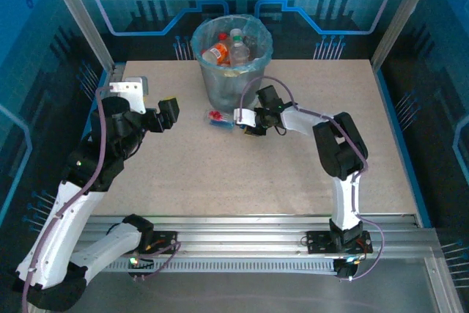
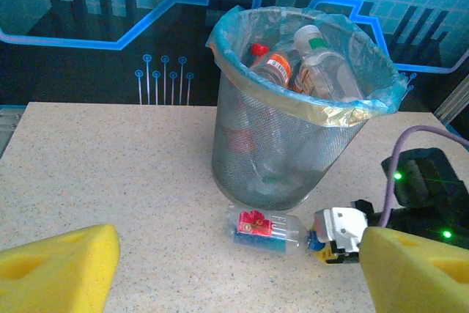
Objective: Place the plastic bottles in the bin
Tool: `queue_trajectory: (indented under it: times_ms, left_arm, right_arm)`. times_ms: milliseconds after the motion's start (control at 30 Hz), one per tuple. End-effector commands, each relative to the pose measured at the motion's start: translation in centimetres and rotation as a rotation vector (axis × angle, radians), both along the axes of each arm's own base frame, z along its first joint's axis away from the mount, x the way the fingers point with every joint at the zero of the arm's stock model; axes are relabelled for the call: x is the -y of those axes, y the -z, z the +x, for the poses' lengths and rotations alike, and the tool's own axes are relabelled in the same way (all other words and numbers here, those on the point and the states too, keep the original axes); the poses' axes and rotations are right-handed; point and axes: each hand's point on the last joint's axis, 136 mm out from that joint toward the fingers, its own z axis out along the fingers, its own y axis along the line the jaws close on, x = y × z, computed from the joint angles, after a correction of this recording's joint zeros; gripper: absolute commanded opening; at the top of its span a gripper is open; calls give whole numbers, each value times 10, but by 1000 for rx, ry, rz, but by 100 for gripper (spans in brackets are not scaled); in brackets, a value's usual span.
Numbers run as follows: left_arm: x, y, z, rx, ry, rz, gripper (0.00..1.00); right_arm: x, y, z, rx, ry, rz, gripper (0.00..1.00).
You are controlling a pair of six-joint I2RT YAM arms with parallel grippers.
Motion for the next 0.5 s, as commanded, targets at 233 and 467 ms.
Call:
queue_trajectory:
  times_ms: [233,467]
  left_arm:
    - [4,-8,6,37,5,-68,86]
    - [32,13,20,-82,73,-223,93]
  right_arm:
    - [-5,-60,-48,52,18,119,19]
    - [-10,-121,-77,60,77,282,15]
